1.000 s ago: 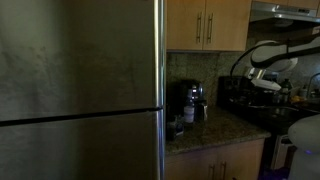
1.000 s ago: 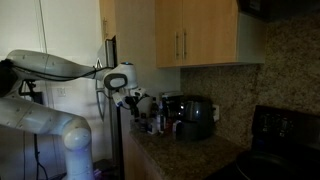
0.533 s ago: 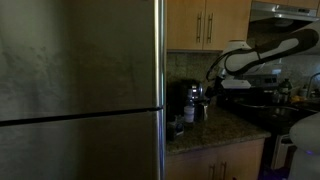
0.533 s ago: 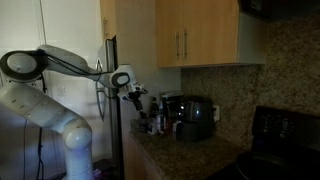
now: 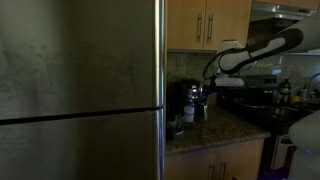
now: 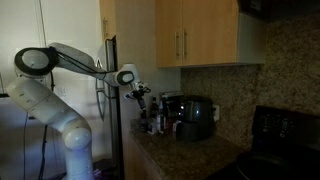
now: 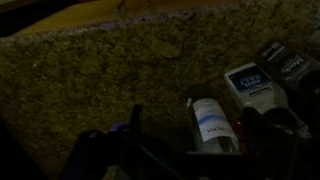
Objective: Move the glass bottle to the right of the counter, close the air fryer, then move the cellars to the right of the counter
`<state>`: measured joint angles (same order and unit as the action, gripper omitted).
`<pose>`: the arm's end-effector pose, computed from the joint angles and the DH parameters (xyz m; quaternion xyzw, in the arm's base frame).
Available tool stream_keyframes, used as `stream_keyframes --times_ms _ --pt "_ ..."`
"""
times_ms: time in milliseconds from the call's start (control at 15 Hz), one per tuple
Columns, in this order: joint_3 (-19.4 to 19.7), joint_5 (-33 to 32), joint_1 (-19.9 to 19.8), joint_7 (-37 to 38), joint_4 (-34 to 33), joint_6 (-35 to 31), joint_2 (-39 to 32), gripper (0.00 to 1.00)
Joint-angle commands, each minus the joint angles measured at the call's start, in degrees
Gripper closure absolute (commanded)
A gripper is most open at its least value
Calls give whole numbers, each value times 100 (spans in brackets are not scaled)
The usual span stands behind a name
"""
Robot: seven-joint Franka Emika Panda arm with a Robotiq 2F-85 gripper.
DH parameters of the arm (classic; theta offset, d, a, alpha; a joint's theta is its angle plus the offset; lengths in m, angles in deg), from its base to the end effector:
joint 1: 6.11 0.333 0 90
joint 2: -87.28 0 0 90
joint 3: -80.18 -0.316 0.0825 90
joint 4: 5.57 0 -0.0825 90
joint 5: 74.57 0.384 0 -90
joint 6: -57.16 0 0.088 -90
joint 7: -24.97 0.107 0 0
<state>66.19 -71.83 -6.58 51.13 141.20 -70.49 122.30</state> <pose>0.3780 0.0975 0.4875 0.9811 -0.1329 0.1403 0.0037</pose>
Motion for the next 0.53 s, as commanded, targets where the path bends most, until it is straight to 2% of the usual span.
stream_keyframes --times_ms 0,267,333,467 --pt "-128 -39 -139 584 -817 -79 -782 0" --pt "-89 107 -81 1494 -1550 -226 -1380 0" --pt "21 -20 40 1238 -1187 -156 -993 0" --pt "36 -34 62 1301 -1303 -158 -1125 0"
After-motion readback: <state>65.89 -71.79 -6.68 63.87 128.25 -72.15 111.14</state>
